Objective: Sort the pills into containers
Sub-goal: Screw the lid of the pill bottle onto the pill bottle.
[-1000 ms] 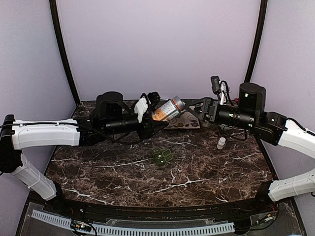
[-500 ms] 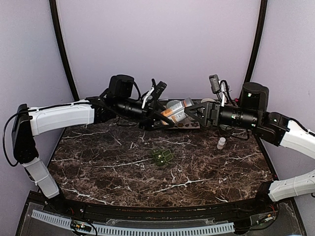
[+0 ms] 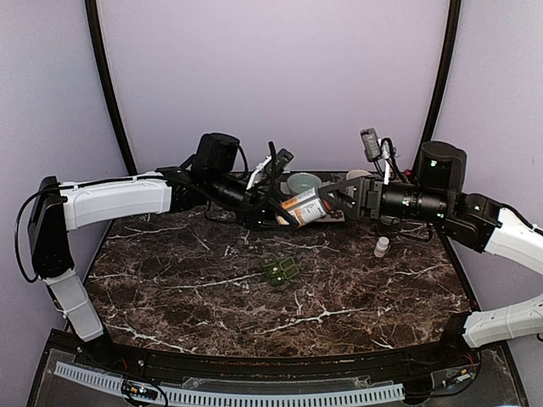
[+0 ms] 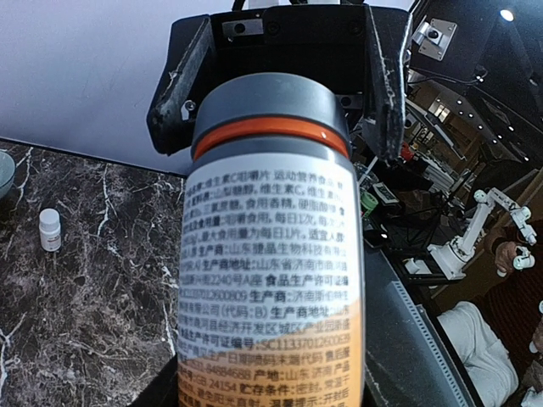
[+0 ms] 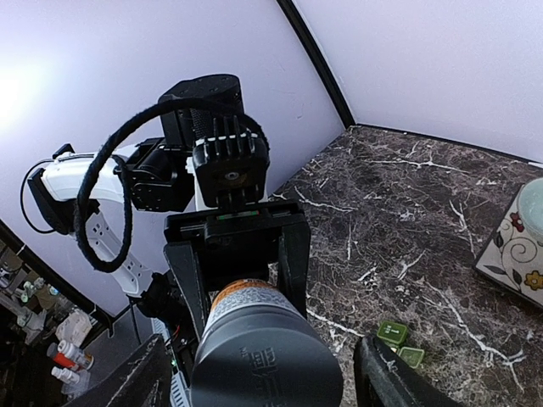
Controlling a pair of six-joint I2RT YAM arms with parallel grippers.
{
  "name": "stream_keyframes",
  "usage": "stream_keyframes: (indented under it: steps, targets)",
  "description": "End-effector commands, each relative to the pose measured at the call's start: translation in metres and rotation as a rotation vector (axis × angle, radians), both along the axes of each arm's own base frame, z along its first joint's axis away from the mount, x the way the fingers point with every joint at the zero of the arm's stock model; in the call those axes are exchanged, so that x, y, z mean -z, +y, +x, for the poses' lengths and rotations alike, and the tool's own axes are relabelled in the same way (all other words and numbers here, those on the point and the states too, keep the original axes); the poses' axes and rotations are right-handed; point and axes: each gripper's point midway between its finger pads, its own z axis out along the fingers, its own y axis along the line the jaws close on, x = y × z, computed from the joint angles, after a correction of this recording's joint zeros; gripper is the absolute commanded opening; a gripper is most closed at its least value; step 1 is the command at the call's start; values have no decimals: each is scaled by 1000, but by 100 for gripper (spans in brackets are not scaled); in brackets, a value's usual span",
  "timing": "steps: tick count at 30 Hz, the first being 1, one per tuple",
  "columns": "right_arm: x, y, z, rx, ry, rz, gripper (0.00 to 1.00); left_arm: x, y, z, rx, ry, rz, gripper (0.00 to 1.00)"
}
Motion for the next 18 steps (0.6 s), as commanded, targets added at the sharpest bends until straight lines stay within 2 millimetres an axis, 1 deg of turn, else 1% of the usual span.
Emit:
stream_keyframes:
  steps: [1, 8, 11, 13, 16, 18]
  targets:
    - [-8, 3, -2, -25, -18, 29, 72, -25, 4, -3, 43, -15, -61, 0]
    - [-4, 6, -4, -43, 0, 29, 59, -25, 3, -3, 50, -2, -63, 0]
    - [-1, 8, -3, -46, 11, 27, 52, -26, 3, -3, 53, -2, -66, 0]
    - [0, 9, -2, -45, 27, 27, 41, -27, 3, -3, 52, -3, -67, 0]
    - [7, 12, 2, -37, 65, 16, 20, -29, 2, -1, 39, -20, -69, 0]
    - [13, 14, 6, -24, 100, 4, 11, -29, 1, 2, 17, -41, -68, 0]
